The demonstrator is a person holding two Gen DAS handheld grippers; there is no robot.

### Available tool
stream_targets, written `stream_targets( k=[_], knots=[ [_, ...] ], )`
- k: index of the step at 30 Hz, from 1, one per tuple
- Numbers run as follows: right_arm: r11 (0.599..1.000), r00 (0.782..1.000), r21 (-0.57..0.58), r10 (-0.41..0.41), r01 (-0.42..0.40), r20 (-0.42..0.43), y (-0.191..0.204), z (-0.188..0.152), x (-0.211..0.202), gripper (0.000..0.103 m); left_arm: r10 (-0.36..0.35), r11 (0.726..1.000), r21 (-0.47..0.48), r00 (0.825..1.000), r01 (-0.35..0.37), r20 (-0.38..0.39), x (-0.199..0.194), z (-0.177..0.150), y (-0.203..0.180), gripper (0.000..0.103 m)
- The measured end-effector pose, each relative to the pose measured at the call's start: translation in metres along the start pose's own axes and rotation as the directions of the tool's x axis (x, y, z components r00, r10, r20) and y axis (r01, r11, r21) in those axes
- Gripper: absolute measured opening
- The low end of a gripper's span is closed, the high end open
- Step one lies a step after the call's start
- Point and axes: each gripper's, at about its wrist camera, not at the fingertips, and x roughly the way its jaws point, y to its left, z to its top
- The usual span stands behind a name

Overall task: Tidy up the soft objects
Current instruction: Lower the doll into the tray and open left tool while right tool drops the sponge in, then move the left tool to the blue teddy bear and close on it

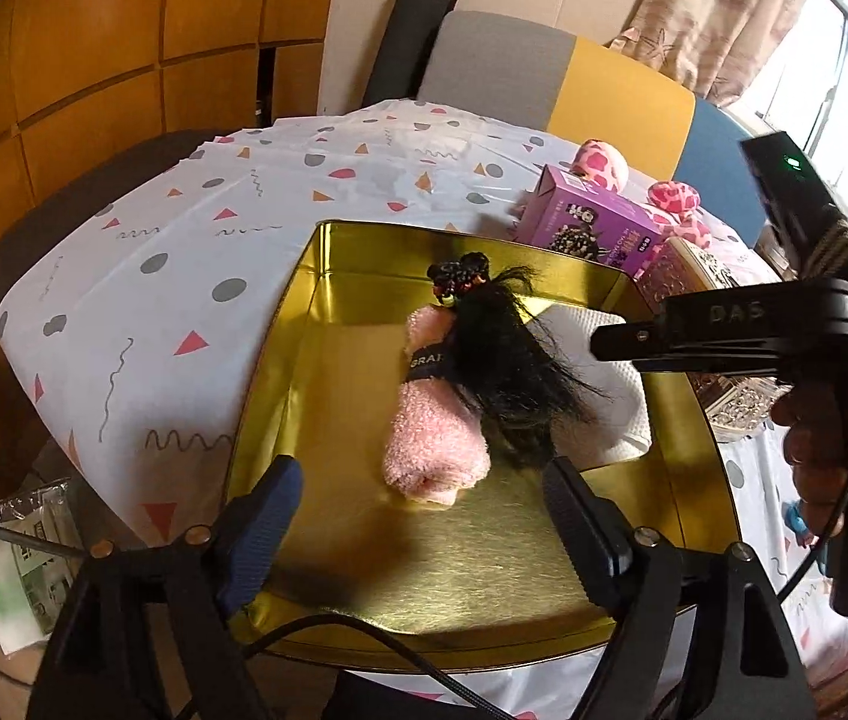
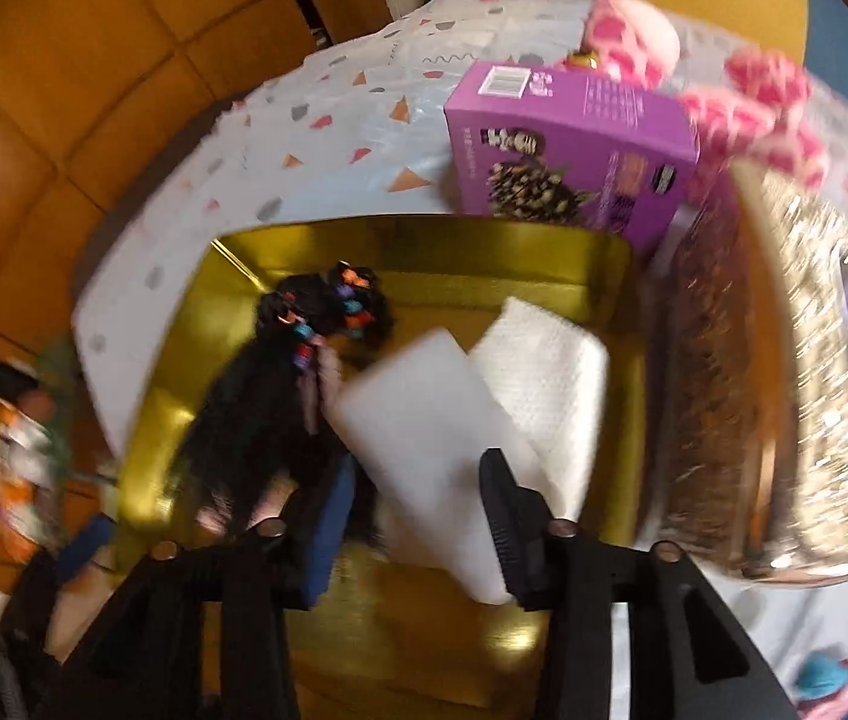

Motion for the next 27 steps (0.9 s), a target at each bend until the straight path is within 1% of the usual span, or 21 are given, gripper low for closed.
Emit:
stream_targets(
  k=[2,4,8,14,18,23,27],
  knots=[
    [1.000,1.000,0.018,0.025,-0.026,0.019,-0.004,-0.004,-0.005,0.047,0.004,1.000,-0.005,1.000,-0.004,0.000,0.000,0.000,0.001,0.083],
    [1.000,0.998,0.008,0.030,-0.030,0.046,-0.004,-0.008,-0.013,0.058,0.005,1.000,-0.009,1.000,-0.005,-0.004,0.002,0.000,0.002,0.083],
    [0.999,0.996,-0.036,0.030,-0.027,0.084,-0.003,-0.019,-0.025,0.058,0.014,1.000,0.005,1.000,-0.013,-0.006,0.003,0.000,-0.003,0.083],
    [0.991,0.988,-0.118,-0.039,0.056,0.148,0.006,-0.042,-0.033,0.058,0.036,0.998,0.043,0.999,-0.036,-0.003,0.002,-0.001,-0.014,0.083],
    [0.984,0.978,-0.156,-0.059,0.091,0.200,0.007,-0.059,-0.048,0.058,0.031,0.998,0.054,1.000,-0.031,-0.006,0.001,-0.001,-0.020,0.083],
    [0.979,0.970,-0.173,-0.066,0.108,0.232,-0.001,-0.075,-0.063,0.058,0.019,0.997,0.081,1.000,-0.018,-0.010,0.000,-0.002,-0.032,0.083],
    [0.984,0.965,-0.142,-0.070,0.108,0.253,-0.018,-0.082,-0.074,0.058,0.007,0.994,0.112,1.000,-0.004,-0.019,0.001,-0.004,-0.044,0.083]
  ],
)
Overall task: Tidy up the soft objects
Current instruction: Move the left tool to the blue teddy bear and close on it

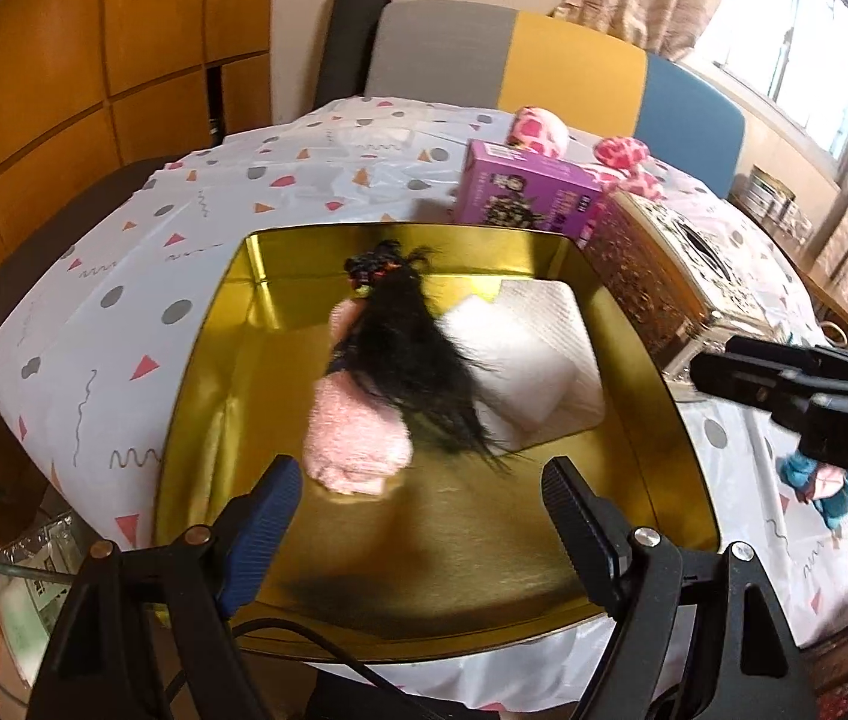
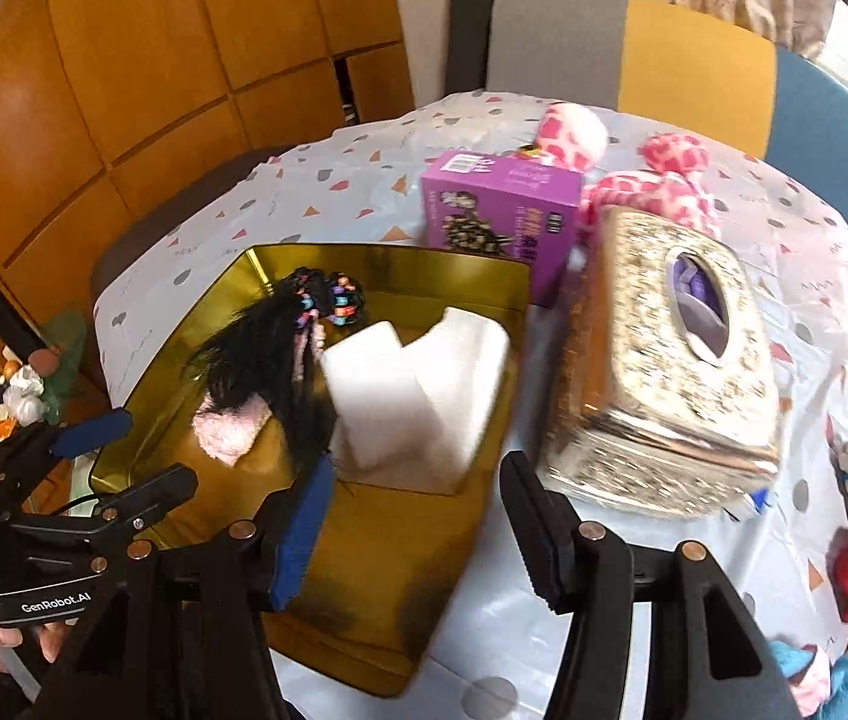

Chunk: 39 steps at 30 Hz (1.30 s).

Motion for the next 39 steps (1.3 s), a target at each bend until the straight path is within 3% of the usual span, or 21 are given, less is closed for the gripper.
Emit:
stream_targets(
  k=[6,11,15,19,27,30,32,34,37,39],
  knots=[
    [0.995,0.999,0.100,-0.009,0.005,0.039,-0.039,-0.013,-0.025,0.058,-0.026,0.999,0.047,1.000,0.026,-0.007,0.000,0.000,-0.019,0.083],
    [0.970,0.997,0.234,-0.073,0.062,0.039,-0.102,-0.031,-0.051,0.058,-0.060,0.993,0.101,0.998,0.060,-0.005,-0.001,0.001,-0.039,0.083],
    [0.928,0.988,0.351,-0.146,0.122,0.043,-0.156,-0.048,-0.079,0.058,-0.103,0.982,0.156,0.995,0.103,-0.010,-0.001,0.002,-0.064,0.083],
    [0.858,0.971,0.482,-0.232,0.178,0.055,-0.209,-0.068,-0.108,0.058,-0.163,0.954,0.252,0.986,0.164,-0.025,-0.001,0.001,-0.100,0.083],
    [0.680,0.924,0.711,-0.363,0.176,0.118,-0.277,-0.119,-0.138,0.058,-0.309,0.851,0.407,0.943,0.331,-0.121,0.012,-0.001,-0.191,0.079],
    [0.591,0.906,0.788,-0.409,0.171,0.111,-0.293,-0.144,-0.140,0.058,-0.341,0.806,0.459,0.927,0.374,-0.156,0.016,-0.006,-0.223,0.076],
    [0.525,0.898,0.842,-0.420,0.124,0.130,-0.305,-0.157,-0.149,0.058,-0.360,0.777,0.491,0.918,0.395,-0.168,0.018,-0.009,-0.241,0.073],
    [0.480,0.880,0.871,-0.453,0.102,0.146,-0.312,-0.167,-0.159,0.058,-0.377,0.741,0.532,0.909,0.410,-0.176,0.020,-0.011,-0.260,0.073],
    [0.430,0.872,0.902,-0.456,0.042,0.177,-0.318,-0.179,-0.168,0.058,-0.404,0.660,0.613,0.893,0.435,-0.199,0.025,-0.012,-0.294,0.073],
    [0.419,0.869,0.907,-0.458,0.026,0.187,-0.320,-0.183,-0.171,0.058,-0.407,0.599,0.663,0.884,0.449,-0.231,0.029,-0.014,-0.316,0.073]
  ],
)
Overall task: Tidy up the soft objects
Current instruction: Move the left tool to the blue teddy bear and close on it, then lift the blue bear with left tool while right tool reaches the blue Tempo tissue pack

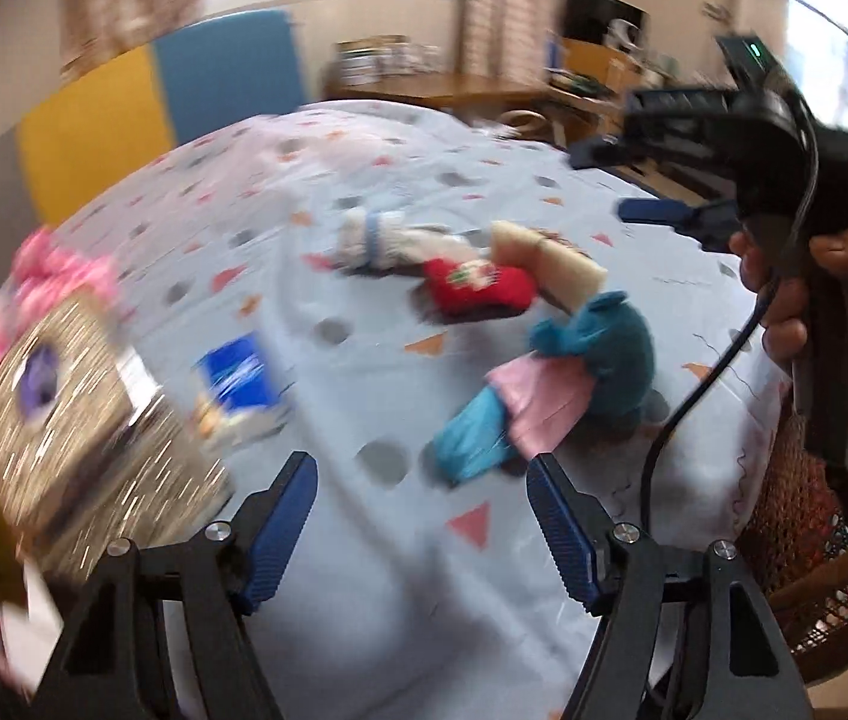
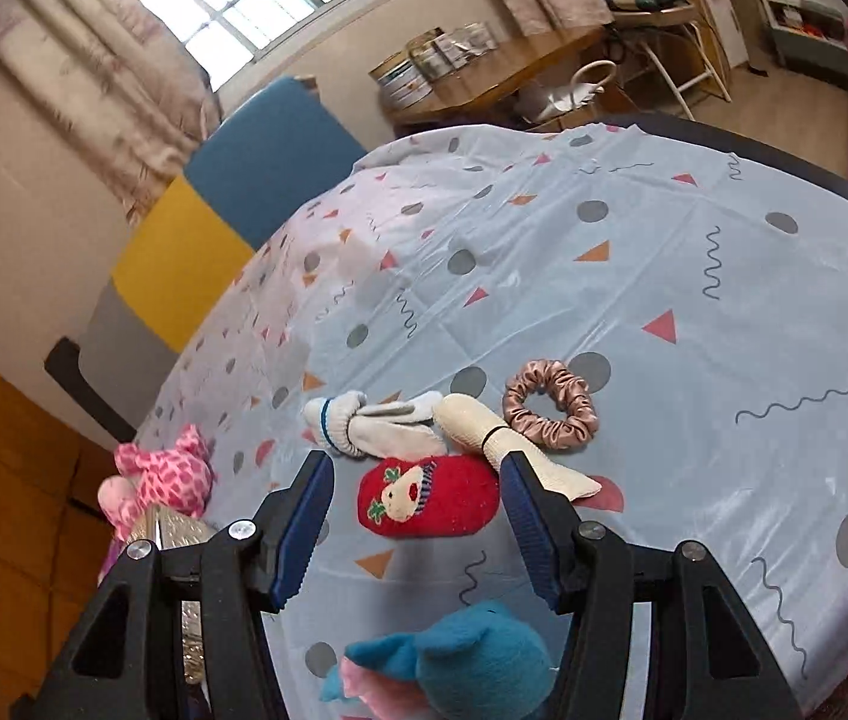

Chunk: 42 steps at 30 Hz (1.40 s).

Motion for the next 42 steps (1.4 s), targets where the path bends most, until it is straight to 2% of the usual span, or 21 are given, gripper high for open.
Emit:
stream_targets(
  k=[6,10,13,16,20,22,23,24,27,29,31,34,38,40,42],
  knots=[
    [0.999,0.999,0.013,0.037,-0.037,-0.037,-0.001,-0.001,0.005,0.058,-0.090,0.984,0.148,0.995,0.097,-0.053,0.045,0.036,-0.032,0.073],
    [0.998,0.997,0.033,0.050,-0.048,-0.054,-0.005,-0.001,0.008,0.058,-0.109,0.964,0.235,0.991,0.124,-0.075,0.069,0.045,-0.051,0.075],
    [0.997,0.996,0.059,0.062,-0.058,-0.068,-0.010,0.000,0.010,0.058,-0.127,0.949,0.280,0.988,0.147,-0.091,0.081,0.049,-0.063,0.081],
    [0.995,0.995,0.076,0.064,-0.059,-0.072,-0.013,0.000,0.011,0.058,-0.124,0.926,0.345,0.987,0.152,-0.102,0.093,0.052,-0.075,0.081],
    [0.995,0.995,0.087,0.061,-0.054,-0.079,-0.014,0.000,0.012,0.058,-0.140,0.905,0.387,0.983,0.177,-0.121,0.108,0.058,-0.085,0.081],
    [0.995,0.995,0.088,0.057,-0.050,-0.081,-0.014,0.000,0.013,0.058,-0.150,0.899,0.393,0.980,0.191,-0.133,0.118,0.060,-0.090,0.076],
    [0.995,0.995,0.089,0.056,-0.049,-0.082,-0.014,0.000,0.013,0.058,-0.158,0.899,0.390,0.977,0.202,-0.142,0.120,0.060,-0.091,0.056],
    [0.995,0.995,0.088,0.053,-0.046,-0.081,-0.014,0.000,0.013,0.058,-0.174,0.899,0.378,0.972,0.223,-0.159,0.124,0.059,-0.092,0.031],
    [0.996,0.996,0.079,0.046,-0.040,-0.081,-0.013,-0.001,0.013,0.058,-0.234,0.912,0.288,0.947,0.292,-0.221,0.132,0.055,-0.090,0.029],
    [0.997,0.995,0.067,0.052,-0.046,-0.086,-0.011,-0.001,0.014,0.058,-0.230,0.928,0.253,0.954,0.275,-0.191,0.129,0.050,-0.085,0.029],
    [0.998,0.994,0.037,0.045,-0.042,-0.097,-0.006,-0.003,0.016,0.058,-0.231,0.949,0.176,0.956,0.263,-0.184,0.122,0.042,-0.072,0.029],
    [0.997,0.983,-0.016,0.067,-0.071,-0.173,0.006,-0.010,0.029,0.058,-0.188,0.976,0.078,0.966,0.204,-0.176,0.108,0.026,-0.048,0.029],
    [0.978,0.949,-0.163,0.077,-0.131,-0.305,0.040,-0.029,0.051,0.058,-0.103,0.995,-0.028,0.980,0.099,-0.170,0.080,-0.004,-0.015,0.029],
    [0.959,0.926,-0.233,0.065,-0.161,-0.371,0.060,-0.042,0.063,0.048,-0.056,0.998,-0.047,0.986,0.049,-0.156,0.065,-0.018,-0.004,0.029],
    [0.949,0.898,-0.254,0.059,-0.186,-0.436,0.076,-0.052,0.079,0.047,-0.038,0.998,-0.057,0.988,0.030,-0.147,0.053,-0.031,0.001,0.029]
  ],
)
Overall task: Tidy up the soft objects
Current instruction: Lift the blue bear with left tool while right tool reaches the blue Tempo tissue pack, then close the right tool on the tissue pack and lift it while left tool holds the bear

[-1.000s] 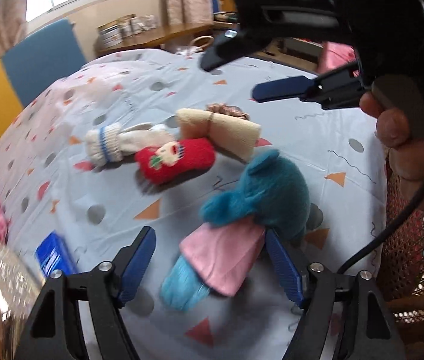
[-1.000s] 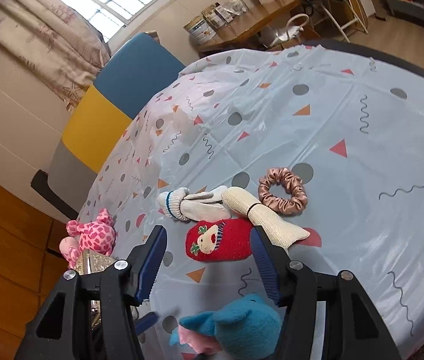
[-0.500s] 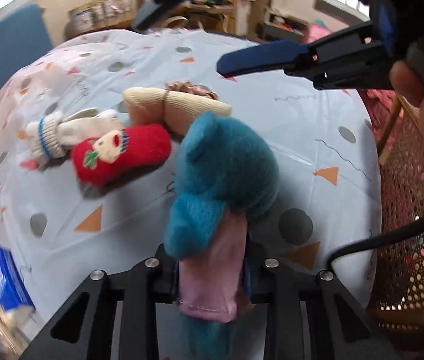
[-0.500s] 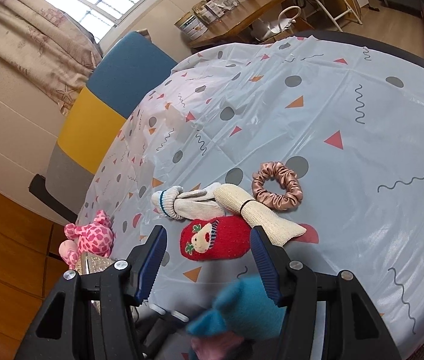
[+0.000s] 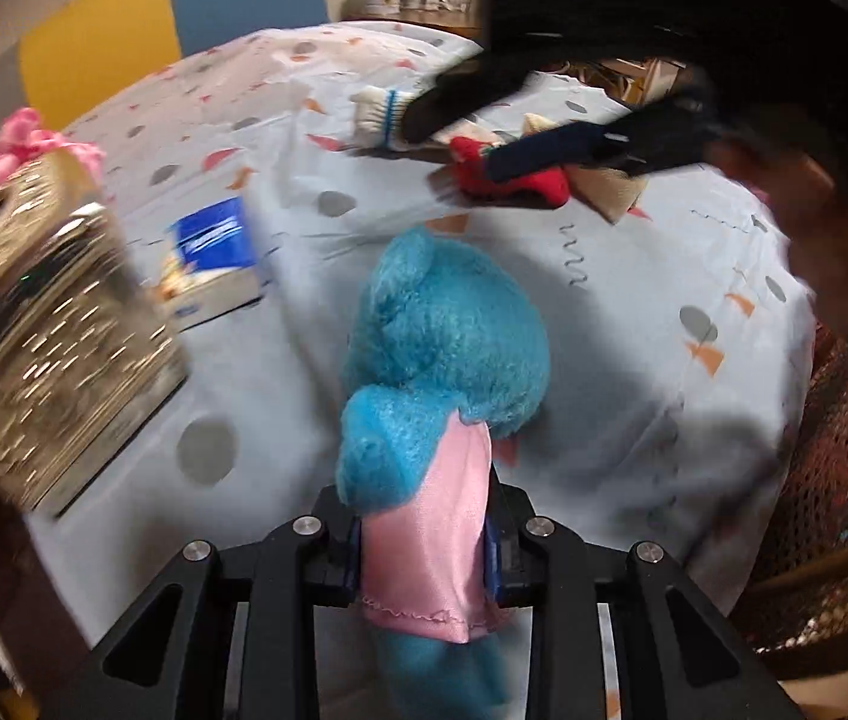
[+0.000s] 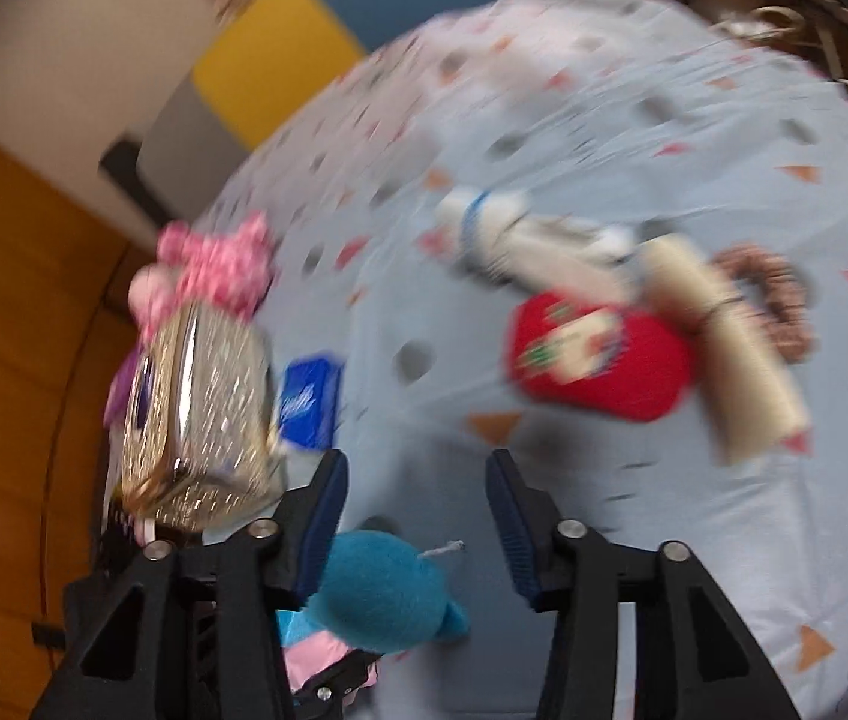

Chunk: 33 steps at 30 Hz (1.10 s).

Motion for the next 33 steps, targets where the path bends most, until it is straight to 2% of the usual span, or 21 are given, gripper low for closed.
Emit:
stream_targets(
  k=[4,8,10,18,26,28,30,33],
  knots=[
    [0.998,0.992,0.009,0.058,-0.058,-0.113,0.025,0.015,0.043,0.047,0.030,1.000,-0.006,0.999,-0.029,0.020,-0.012,-0.019,0.003,0.029],
    [0.995,0.979,0.049,0.095,-0.088,-0.178,0.043,0.033,0.080,0.049,0.029,0.998,-0.050,0.999,-0.027,0.033,-0.017,-0.031,0.009,0.029],
    [0.995,0.976,0.057,0.092,-0.083,-0.195,0.055,0.042,0.095,0.056,0.030,0.998,-0.064,0.999,-0.028,0.041,-0.019,-0.034,0.012,0.029],
    [0.998,0.967,0.049,-0.026,0.040,-0.254,0.080,0.066,0.140,0.057,0.023,0.995,-0.096,0.998,-0.017,0.057,-0.025,-0.047,0.022,0.029],
    [0.992,0.951,0.020,-0.117,0.128,-0.286,0.086,0.076,0.157,0.058,0.014,0.993,-0.114,0.998,-0.007,0.067,-0.026,-0.049,0.027,0.029],
    [0.990,0.941,0.005,-0.135,0.144,-0.309,0.081,0.077,0.160,0.057,0.014,0.993,-0.118,0.998,-0.006,0.067,-0.027,-0.050,0.027,0.029],
    [0.989,0.938,-0.029,-0.145,0.143,-0.316,0.078,0.077,0.159,0.056,0.017,0.993,-0.118,0.998,-0.009,0.068,-0.028,-0.052,0.028,0.029],
    [0.976,0.925,-0.118,-0.211,0.182,-0.317,0.078,0.074,0.150,0.056,0.018,0.993,-0.119,0.998,-0.010,0.066,-0.029,-0.052,0.029,0.029]
  ],
)
